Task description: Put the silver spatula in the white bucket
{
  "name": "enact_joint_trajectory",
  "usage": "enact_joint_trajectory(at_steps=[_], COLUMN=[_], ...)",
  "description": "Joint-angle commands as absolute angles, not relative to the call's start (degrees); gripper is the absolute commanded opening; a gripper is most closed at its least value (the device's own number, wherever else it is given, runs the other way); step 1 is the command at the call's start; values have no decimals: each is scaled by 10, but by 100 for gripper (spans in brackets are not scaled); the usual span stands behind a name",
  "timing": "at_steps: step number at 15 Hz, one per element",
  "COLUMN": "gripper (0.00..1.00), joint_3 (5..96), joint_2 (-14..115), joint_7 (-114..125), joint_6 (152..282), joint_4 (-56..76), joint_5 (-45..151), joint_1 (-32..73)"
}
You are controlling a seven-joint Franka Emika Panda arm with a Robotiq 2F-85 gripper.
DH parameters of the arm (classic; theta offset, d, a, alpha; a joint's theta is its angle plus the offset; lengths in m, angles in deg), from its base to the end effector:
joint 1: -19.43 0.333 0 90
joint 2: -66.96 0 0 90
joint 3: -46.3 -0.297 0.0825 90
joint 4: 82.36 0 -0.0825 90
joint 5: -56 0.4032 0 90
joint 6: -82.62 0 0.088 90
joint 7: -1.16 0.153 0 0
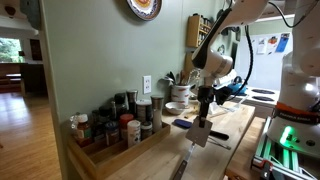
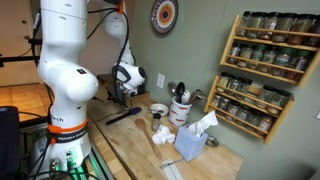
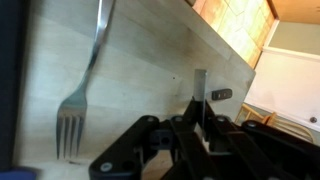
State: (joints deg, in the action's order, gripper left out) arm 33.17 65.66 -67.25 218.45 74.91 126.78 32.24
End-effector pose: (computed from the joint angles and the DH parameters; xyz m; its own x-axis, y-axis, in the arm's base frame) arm 0.3077 0.1965 0.1188 0.8673 0.4844 0.1148 0.4331 -0.6206 -0.6536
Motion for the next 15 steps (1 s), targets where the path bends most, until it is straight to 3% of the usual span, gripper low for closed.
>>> enact_joint_trajectory(at_steps=[1,10,15], gripper=[2,2,2], joint_3=[345,400,434], joint_2=[767,1025,1121], joint_7=[-597,-386,-232], joint_6=[2143,1967,1825], joint_4=[774,751,660], joint_5=[1182,927,733], joint_1=[310,273,256])
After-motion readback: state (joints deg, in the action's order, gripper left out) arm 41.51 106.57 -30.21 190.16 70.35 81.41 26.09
